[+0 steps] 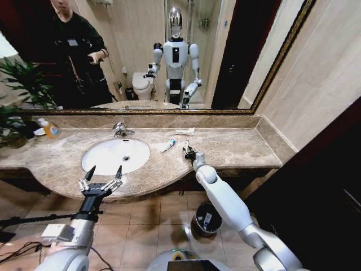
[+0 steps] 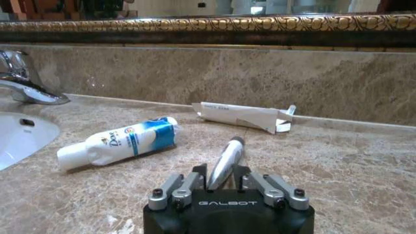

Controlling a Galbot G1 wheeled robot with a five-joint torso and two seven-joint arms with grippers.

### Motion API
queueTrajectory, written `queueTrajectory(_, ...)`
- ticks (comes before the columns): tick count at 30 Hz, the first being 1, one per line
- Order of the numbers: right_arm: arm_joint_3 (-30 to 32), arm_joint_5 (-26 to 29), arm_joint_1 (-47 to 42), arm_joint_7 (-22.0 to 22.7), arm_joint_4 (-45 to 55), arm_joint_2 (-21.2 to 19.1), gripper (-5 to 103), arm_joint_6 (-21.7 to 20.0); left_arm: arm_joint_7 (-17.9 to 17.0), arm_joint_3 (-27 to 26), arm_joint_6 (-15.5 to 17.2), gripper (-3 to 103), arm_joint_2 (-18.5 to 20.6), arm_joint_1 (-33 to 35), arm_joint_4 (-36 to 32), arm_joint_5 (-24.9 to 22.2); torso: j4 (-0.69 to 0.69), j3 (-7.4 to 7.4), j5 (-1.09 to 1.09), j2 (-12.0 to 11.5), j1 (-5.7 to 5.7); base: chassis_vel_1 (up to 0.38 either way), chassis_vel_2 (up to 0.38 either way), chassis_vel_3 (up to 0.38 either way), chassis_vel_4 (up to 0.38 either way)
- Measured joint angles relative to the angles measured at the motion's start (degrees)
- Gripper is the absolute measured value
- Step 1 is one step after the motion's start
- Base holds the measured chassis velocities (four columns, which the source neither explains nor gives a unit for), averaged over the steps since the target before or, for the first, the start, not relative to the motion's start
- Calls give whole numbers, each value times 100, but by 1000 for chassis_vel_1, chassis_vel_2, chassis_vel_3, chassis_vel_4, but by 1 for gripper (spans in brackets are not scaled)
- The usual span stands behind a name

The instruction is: Pick up the trash from the sink and place it in the trash bin.

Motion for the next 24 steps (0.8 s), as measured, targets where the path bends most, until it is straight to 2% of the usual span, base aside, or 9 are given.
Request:
queueTrajectory(8, 19, -19, -116, 16, 92, -25, 6, 66, 0, 0, 0, 100, 0, 0, 0, 0, 0, 0, 0, 0, 0, 0, 0, 0, 0)
queueTrajectory(10, 20, -21, -123, 17, 99, -29, 6, 71, 0, 0, 0, 100, 0, 0, 0, 0, 0, 0, 0, 0, 0, 0, 0, 0, 0)
queueTrajectory(12, 25, -22, -143, 16, 135, -40, 1, 79, 0, 0, 0, 100, 0, 0, 0, 0, 0, 0, 0, 0, 0, 0, 0, 0, 0)
queueTrajectory(24, 127, 5, -435, 24, 661, -221, 0, 111, 0, 0, 0, 100, 0, 0, 0, 0, 0, 0, 0, 0, 0, 0, 0, 0, 0)
